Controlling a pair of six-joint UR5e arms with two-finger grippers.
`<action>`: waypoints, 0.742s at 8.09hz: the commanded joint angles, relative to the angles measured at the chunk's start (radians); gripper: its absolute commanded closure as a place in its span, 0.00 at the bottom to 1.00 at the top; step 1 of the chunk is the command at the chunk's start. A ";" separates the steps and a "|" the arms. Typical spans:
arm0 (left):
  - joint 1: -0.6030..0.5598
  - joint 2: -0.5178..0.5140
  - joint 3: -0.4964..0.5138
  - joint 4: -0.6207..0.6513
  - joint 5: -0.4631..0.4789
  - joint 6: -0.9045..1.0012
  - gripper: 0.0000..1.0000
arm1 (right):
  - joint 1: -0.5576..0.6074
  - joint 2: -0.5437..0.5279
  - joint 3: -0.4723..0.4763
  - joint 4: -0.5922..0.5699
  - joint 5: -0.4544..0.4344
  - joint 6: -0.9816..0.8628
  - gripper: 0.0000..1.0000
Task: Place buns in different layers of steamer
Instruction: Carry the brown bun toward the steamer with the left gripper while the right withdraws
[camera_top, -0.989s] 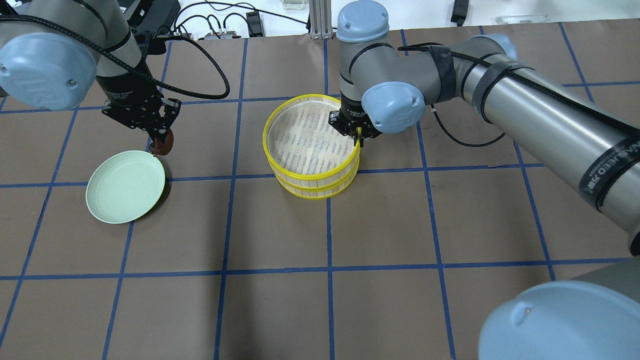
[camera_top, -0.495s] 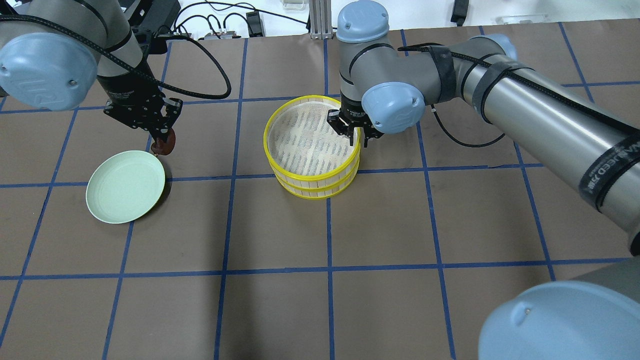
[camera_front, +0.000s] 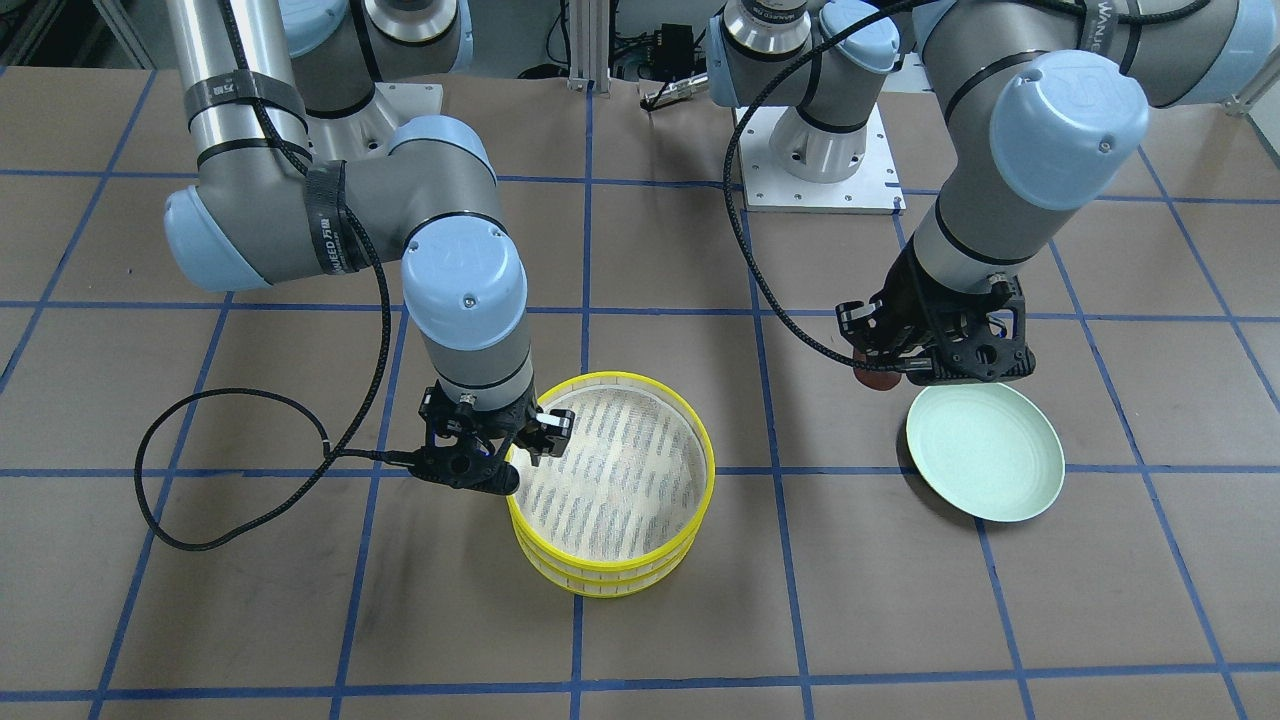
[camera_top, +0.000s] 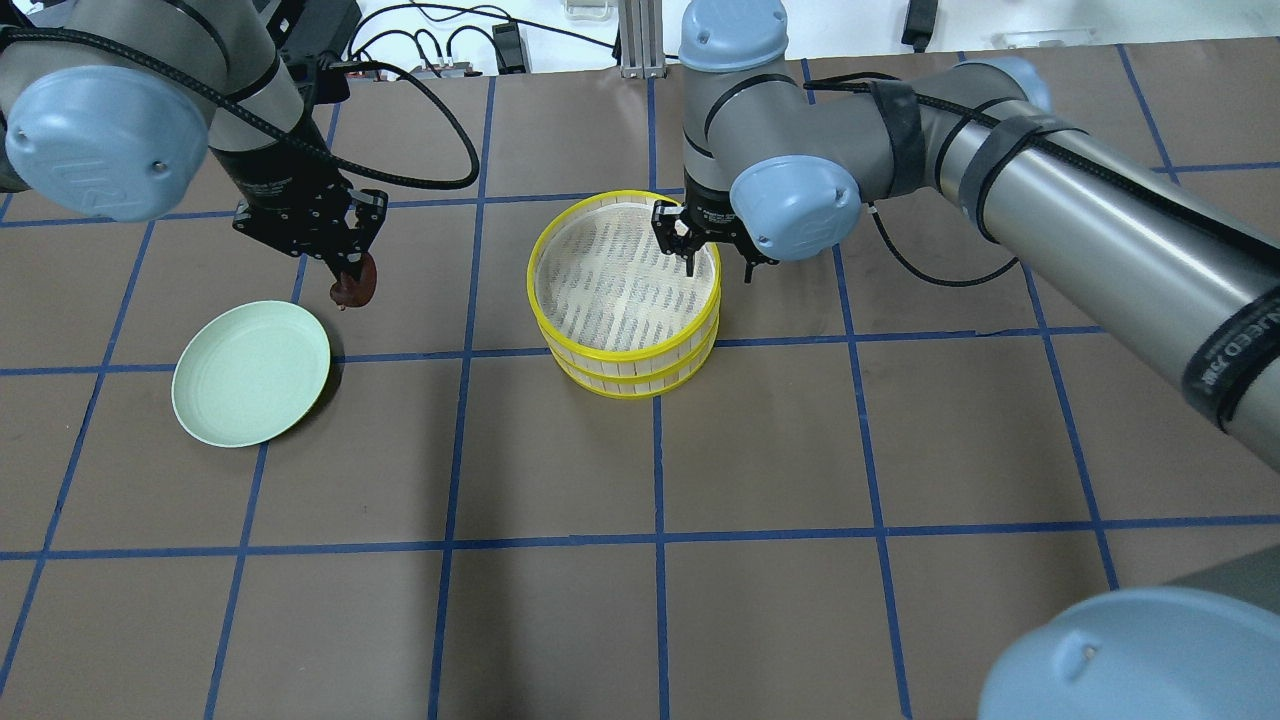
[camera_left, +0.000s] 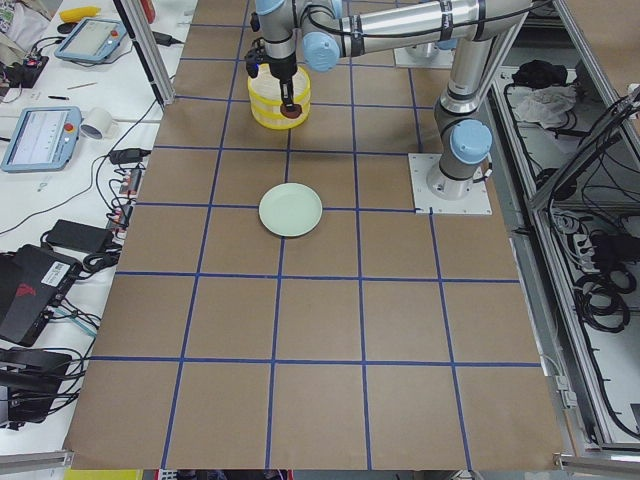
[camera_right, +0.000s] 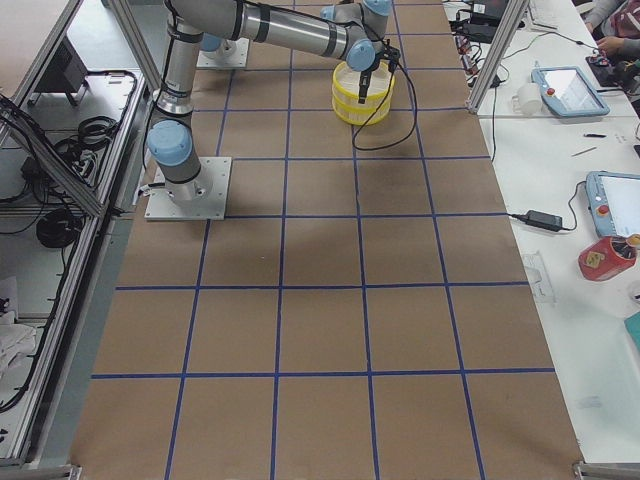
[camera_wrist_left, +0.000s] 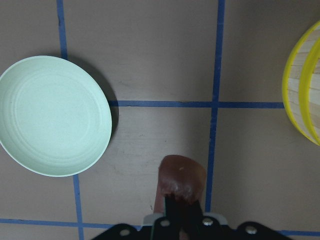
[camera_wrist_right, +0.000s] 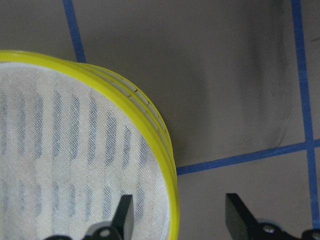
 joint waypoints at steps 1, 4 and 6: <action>-0.056 -0.013 0.019 0.020 -0.060 -0.122 1.00 | -0.057 -0.122 0.000 0.054 0.004 -0.011 0.27; -0.131 -0.050 0.024 0.160 -0.180 -0.291 1.00 | -0.196 -0.326 0.000 0.286 0.018 -0.196 0.08; -0.200 -0.126 0.024 0.319 -0.219 -0.418 1.00 | -0.281 -0.416 0.002 0.382 0.017 -0.282 0.00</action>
